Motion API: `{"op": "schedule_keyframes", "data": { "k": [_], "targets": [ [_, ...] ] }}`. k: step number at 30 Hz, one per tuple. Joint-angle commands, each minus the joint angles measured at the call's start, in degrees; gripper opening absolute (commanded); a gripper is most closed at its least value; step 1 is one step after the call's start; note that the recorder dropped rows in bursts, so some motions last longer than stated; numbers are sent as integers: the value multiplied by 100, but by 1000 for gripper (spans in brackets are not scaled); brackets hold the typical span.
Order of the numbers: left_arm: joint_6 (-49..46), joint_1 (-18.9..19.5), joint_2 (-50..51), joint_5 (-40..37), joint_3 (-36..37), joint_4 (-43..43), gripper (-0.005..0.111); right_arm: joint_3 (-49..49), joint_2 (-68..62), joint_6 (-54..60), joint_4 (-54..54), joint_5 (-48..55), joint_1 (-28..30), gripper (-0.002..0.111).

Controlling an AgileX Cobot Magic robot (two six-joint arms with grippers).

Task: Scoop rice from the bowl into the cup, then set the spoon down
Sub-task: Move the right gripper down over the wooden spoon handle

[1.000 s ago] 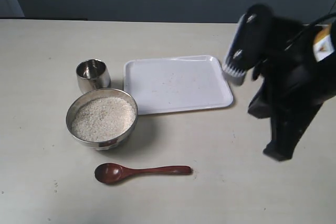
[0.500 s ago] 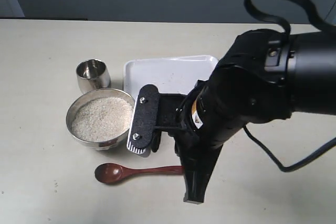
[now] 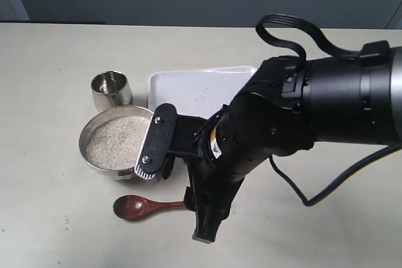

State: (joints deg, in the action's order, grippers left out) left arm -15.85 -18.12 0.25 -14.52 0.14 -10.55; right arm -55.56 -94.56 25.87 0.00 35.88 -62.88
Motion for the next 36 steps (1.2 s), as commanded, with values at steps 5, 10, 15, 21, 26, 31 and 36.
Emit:
{"op": "schedule_keyframes", "data": {
  "k": [5, 10, 15, 21, 26, 31, 36],
  "targets": [
    [27, -26, -25, 83, -14, 10, 1, -36, -597, 0, 0, 16, -17, 61],
    [27, -26, -25, 83, -14, 10, 1, -36, -878, 0, -85, -74, -17, 61],
    [27, -26, -25, 83, -14, 10, 1, -36, -1099, 0, -85, -146, -17, 61],
    [27, -26, -25, 83, -14, 10, 1, -36, -1304, 0, -85, -234, -17, 57],
    [27, -26, -25, 83, -14, 10, 1, -36, -1332, 0, -85, -234, -17, 17],
    [27, -26, -25, 83, -14, 10, 1, -36, -1332, 0, -85, -234, -17, 0],
    [27, -26, -25, 83, -14, 10, 1, -36, -1295, 0, -196, -109, -17, 0]
  ]
}}
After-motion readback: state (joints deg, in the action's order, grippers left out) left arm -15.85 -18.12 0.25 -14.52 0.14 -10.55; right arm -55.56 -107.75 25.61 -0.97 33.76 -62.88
